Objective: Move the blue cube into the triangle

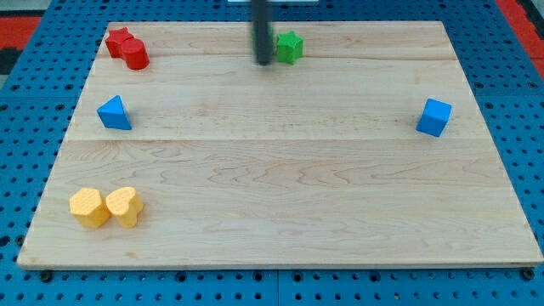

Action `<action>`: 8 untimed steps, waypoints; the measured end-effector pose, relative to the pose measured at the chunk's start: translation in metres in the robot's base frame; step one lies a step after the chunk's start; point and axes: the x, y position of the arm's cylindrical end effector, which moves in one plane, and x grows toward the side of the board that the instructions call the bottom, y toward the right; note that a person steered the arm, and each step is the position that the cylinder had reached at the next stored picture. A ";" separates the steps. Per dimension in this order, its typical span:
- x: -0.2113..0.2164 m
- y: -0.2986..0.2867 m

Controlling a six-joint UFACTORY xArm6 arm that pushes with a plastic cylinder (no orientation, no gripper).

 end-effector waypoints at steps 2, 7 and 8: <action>0.048 0.204; 0.088 0.003; 0.053 0.003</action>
